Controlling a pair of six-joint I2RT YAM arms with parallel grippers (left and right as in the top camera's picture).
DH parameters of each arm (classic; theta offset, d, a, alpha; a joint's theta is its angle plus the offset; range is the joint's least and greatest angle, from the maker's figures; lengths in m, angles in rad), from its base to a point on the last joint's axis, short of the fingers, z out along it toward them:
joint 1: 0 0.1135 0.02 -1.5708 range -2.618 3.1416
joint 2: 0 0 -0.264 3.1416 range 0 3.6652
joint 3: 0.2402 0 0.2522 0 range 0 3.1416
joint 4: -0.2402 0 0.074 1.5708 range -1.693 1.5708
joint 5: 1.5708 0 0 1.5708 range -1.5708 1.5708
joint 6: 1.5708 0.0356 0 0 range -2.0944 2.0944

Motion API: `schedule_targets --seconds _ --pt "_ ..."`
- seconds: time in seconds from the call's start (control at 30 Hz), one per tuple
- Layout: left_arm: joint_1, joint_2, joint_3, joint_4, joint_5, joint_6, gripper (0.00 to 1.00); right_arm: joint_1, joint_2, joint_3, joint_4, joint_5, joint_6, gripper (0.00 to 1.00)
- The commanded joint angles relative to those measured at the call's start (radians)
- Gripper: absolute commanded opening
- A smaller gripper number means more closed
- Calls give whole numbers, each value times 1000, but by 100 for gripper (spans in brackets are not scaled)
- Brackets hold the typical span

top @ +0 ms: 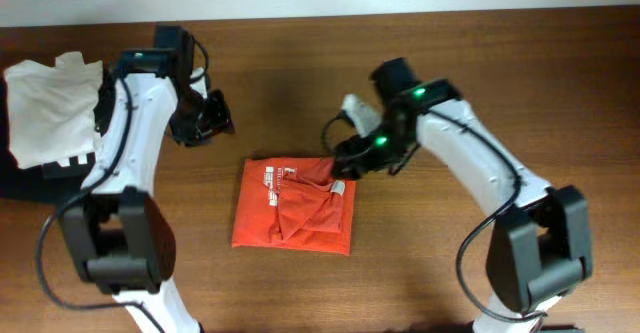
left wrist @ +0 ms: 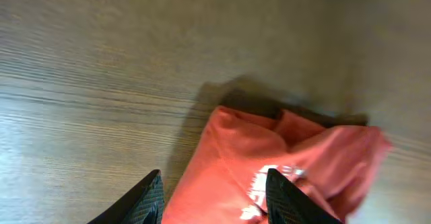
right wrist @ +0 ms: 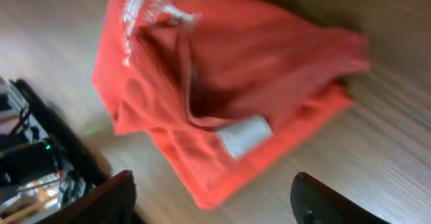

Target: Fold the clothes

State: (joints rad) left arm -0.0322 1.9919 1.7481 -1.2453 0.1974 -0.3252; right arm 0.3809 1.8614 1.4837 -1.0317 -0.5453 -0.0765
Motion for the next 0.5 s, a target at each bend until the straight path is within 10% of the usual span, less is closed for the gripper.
schedule_targets --seconds 0.0,0.3,0.47 --pt "-12 100 -16 -1 5 75 49 90 19 -4 56 46 36 80" --pt "-70 204 -31 11 23 81 49 227 126 -4 140 80 35 78" --pt "-83 204 -97 59 23 81 49 242 126 -5 138 80 32 38"
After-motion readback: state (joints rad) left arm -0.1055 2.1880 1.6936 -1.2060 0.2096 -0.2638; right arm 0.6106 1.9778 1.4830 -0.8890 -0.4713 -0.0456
